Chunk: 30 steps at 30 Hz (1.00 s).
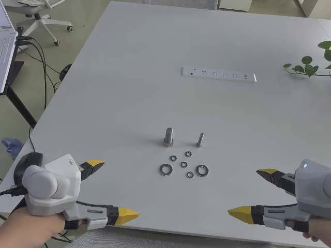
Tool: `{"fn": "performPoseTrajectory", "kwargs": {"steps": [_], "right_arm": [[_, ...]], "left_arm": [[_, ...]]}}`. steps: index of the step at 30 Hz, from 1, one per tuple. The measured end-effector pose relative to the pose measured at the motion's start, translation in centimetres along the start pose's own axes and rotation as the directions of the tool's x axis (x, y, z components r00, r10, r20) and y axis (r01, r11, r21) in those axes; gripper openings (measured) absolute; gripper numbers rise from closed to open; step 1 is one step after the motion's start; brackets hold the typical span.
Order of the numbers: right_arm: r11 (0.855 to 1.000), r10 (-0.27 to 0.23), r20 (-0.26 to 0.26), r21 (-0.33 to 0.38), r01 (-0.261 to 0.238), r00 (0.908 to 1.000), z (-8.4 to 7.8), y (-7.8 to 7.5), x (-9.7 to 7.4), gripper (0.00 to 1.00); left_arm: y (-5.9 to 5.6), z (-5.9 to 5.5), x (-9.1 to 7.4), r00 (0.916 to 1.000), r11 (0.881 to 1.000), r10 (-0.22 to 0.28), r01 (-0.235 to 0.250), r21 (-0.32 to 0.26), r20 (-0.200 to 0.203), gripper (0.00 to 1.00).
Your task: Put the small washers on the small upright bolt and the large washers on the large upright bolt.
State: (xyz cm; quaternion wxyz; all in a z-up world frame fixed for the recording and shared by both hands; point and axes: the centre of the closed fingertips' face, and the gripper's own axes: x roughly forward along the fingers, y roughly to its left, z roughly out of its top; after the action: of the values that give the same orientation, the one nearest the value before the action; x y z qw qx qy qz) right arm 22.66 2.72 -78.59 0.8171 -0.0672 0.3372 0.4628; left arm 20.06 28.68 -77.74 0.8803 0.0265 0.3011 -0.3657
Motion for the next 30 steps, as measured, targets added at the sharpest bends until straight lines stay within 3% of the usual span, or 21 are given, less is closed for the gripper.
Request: {"fn": "performPoseTrajectory", "kwargs": {"steps": [17, 26, 30], "right_arm": [[1.000, -0.021, 0.001, 0.008, 0.021, 0.9998, -0.6, 0.4, -0.5, 0.94], [0.999, -0.049, -0.030, -0.023, 0.048, 0.9983, 0.1, -0.3, -0.5, 0.94], [0.998, -0.045, -0.069, -0.053, 0.041, 0.9966, 0.3, -0.3, -0.1, 0.90]], "left_arm": [[-0.8, 0.6, -0.2, 1.0000, 1.000, 0.000, 0.000, 0.004, -0.004, 0.98], [-1.3, 0.4, 0.0, 0.9999, 1.000, -0.011, 0.011, 0.007, -0.013, 0.98], [-1.4, 0.6, 0.0, 0.9998, 1.000, -0.016, 0.017, 0.016, -0.015, 0.97]]}}
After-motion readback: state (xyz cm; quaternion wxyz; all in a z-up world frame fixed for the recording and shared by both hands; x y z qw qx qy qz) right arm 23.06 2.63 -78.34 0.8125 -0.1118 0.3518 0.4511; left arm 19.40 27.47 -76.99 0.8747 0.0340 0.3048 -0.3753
